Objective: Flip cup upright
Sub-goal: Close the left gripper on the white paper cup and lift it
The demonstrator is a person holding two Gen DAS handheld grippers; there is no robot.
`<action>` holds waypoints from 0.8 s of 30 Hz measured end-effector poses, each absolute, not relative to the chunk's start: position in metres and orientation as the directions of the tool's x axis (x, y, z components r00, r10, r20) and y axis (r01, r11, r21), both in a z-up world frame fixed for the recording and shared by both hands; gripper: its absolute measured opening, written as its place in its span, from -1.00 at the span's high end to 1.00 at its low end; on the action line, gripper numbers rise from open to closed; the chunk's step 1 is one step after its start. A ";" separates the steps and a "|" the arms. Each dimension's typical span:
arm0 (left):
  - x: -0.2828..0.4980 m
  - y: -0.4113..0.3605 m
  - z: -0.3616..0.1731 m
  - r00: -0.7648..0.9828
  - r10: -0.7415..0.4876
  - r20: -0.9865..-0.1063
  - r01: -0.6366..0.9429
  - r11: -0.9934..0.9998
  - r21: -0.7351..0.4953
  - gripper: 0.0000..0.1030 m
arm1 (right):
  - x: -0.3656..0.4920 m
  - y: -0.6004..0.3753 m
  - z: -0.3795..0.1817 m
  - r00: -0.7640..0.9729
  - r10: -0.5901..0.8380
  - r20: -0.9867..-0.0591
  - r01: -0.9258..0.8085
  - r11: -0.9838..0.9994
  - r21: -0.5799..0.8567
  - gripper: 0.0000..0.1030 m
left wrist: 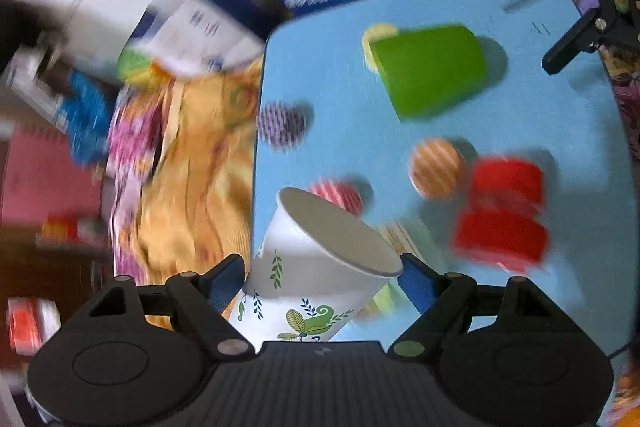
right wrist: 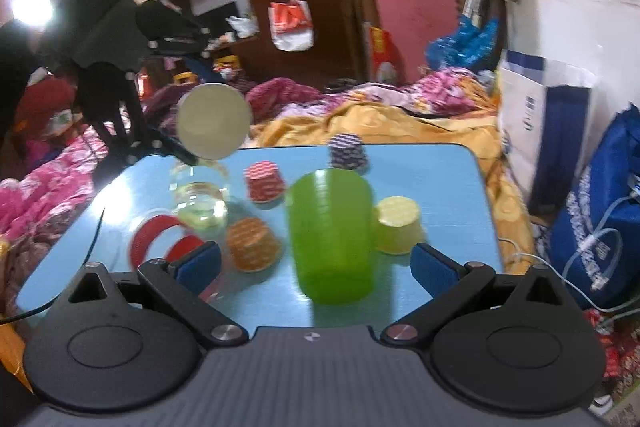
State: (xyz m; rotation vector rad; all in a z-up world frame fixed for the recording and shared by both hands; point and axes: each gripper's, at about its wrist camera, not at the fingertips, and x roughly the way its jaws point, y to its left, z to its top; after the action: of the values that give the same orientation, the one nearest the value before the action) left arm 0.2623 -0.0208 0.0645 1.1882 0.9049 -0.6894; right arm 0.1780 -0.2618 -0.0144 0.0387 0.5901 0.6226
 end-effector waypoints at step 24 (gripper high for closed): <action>0.186 0.021 -0.014 0.164 0.135 -0.977 0.457 0.867 0.196 -0.57 | 0.075 -0.234 -0.040 0.548 0.712 -0.438 -0.723 0.667 0.180 -0.98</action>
State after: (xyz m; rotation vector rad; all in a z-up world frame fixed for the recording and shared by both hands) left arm 0.1864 0.0210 -0.0144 0.5125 1.4045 -0.2448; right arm 0.0751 -0.2339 -0.0403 -0.0219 0.5082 0.8499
